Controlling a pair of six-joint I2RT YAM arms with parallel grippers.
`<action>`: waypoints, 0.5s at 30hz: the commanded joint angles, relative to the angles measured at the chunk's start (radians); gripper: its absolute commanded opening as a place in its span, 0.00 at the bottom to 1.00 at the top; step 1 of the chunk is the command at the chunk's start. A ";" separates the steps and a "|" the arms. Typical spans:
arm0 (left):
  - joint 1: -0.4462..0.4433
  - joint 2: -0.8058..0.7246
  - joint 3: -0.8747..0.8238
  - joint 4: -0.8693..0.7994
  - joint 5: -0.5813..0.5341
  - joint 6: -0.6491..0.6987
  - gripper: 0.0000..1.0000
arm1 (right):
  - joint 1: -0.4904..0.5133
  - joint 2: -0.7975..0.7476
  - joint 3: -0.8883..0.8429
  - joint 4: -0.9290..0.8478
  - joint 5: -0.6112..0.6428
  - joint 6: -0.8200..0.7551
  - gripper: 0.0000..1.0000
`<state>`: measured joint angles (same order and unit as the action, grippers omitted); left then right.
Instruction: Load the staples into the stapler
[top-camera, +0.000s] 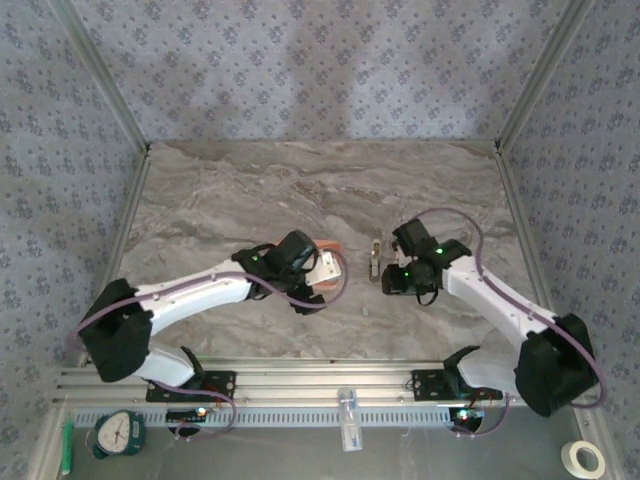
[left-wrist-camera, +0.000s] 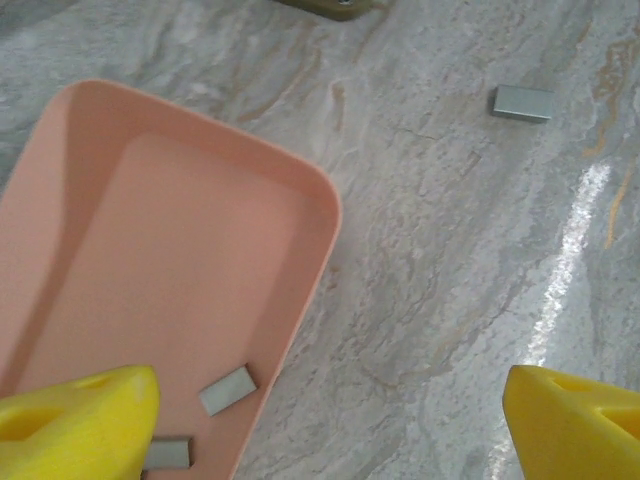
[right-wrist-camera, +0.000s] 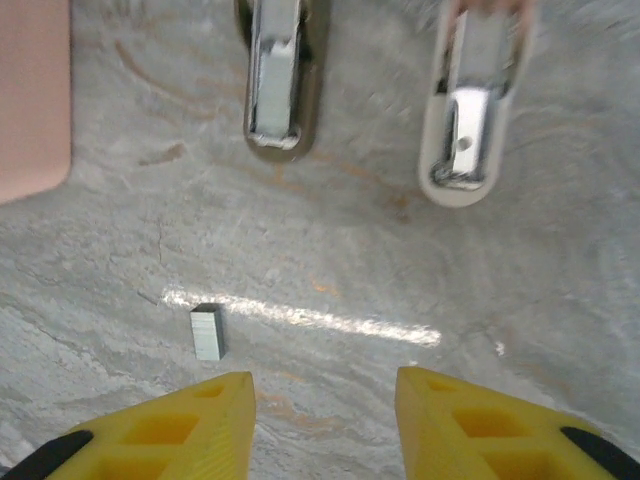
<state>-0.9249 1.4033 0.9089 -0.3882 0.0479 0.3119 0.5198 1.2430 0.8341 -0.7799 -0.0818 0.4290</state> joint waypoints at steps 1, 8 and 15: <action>0.011 -0.083 -0.074 0.130 -0.024 -0.058 0.90 | 0.080 0.074 0.046 -0.032 0.046 0.075 0.42; 0.015 -0.161 -0.139 0.121 -0.080 -0.100 0.90 | 0.199 0.267 0.124 -0.025 0.069 0.112 0.41; 0.018 -0.231 -0.218 0.137 -0.098 -0.124 0.91 | 0.242 0.410 0.176 -0.017 0.070 0.113 0.38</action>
<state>-0.9150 1.2026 0.7101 -0.2768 -0.0334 0.2123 0.7506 1.6131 0.9745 -0.7788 -0.0360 0.5171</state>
